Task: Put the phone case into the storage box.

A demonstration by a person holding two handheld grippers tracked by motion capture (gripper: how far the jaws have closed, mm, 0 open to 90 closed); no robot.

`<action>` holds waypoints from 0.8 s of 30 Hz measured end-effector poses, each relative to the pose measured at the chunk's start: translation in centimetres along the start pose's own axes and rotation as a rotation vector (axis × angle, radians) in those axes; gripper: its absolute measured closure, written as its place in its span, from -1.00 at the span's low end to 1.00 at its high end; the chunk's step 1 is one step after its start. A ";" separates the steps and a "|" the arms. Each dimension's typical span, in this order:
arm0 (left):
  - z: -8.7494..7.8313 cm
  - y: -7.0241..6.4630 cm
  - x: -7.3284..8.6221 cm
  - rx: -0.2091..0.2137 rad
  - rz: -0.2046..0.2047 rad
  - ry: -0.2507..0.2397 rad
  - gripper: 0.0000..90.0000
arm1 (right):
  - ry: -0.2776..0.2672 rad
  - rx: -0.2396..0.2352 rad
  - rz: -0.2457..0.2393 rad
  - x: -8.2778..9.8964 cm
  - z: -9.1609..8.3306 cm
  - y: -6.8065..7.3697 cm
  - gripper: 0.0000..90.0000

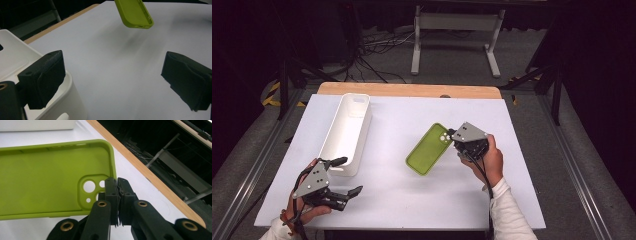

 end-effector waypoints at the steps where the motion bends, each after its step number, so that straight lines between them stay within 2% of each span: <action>1: 0.0 0.1 -0.1 0.002 -0.002 0.002 -0.87 | -0.006 0.000 -0.005 -0.1 0.0 0.2 0.95; 5: 0.2 0.3 -0.8 -0.004 -0.001 -0.015 -0.86 | -0.010 -0.011 -0.035 -0.4 0.0 1.1 0.95; 10: 0.6 0.5 -1.1 -0.010 0.003 -0.005 -0.83 | -0.012 -0.023 -0.051 -0.5 0.1 1.9 0.95; 20: 1.6 1.1 -2.6 -0.018 0.025 -0.029 -0.78 | -0.023 -0.020 -0.082 -0.7 0.1 2.7 0.94; 24: 2.4 1.2 -3.4 -0.004 0.028 -0.041 -0.78 | -0.029 -0.029 -0.101 -0.8 0.1 3.1 0.94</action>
Point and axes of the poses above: each handheld gripper's, and its own axes: z roughly forward along the jaws, x roughly out of its underside, y roughly to its left, the point moved 8 cm from there along z, roughly forward along the jaws, and after that the axes turned 13 degrees about z, right-handed, at the moved point
